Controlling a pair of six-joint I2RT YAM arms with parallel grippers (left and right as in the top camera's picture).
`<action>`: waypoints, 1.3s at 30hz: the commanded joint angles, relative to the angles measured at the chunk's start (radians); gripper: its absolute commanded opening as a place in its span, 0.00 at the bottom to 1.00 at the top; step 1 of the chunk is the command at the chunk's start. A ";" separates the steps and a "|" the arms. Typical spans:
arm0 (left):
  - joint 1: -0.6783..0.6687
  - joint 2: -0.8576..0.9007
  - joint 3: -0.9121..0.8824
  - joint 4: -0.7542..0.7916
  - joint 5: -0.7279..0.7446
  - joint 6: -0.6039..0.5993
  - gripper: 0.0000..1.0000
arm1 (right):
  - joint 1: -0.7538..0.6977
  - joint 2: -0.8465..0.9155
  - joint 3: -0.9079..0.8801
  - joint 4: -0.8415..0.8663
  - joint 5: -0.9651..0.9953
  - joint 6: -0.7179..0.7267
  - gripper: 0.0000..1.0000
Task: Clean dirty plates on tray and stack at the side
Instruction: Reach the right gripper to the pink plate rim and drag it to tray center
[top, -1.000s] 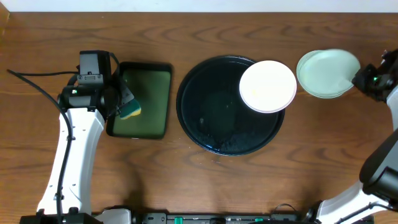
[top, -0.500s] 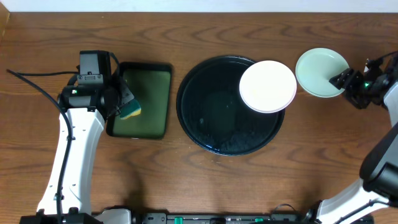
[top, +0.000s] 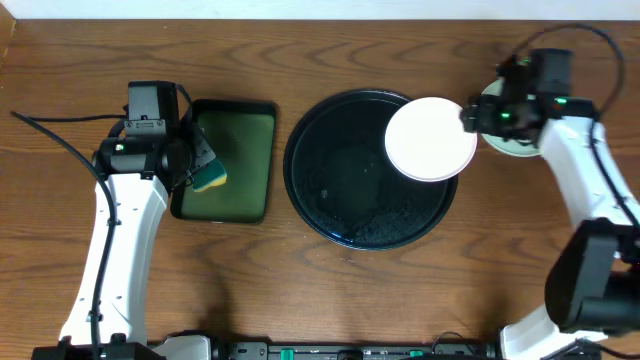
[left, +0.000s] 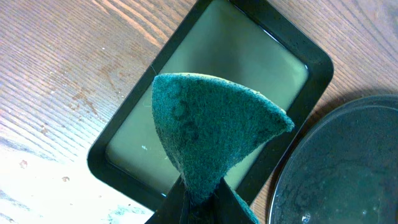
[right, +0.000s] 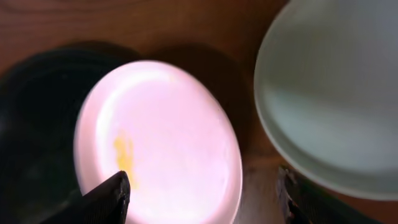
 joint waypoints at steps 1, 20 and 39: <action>0.004 -0.002 -0.009 0.000 -0.012 0.021 0.08 | 0.051 0.063 0.005 0.046 0.263 -0.086 0.72; 0.004 -0.002 -0.009 -0.004 -0.012 0.021 0.08 | 0.084 0.177 0.004 0.053 0.172 -0.178 0.33; 0.004 -0.002 -0.009 -0.001 -0.012 0.021 0.08 | 0.167 0.192 0.068 -0.042 0.067 -0.177 0.01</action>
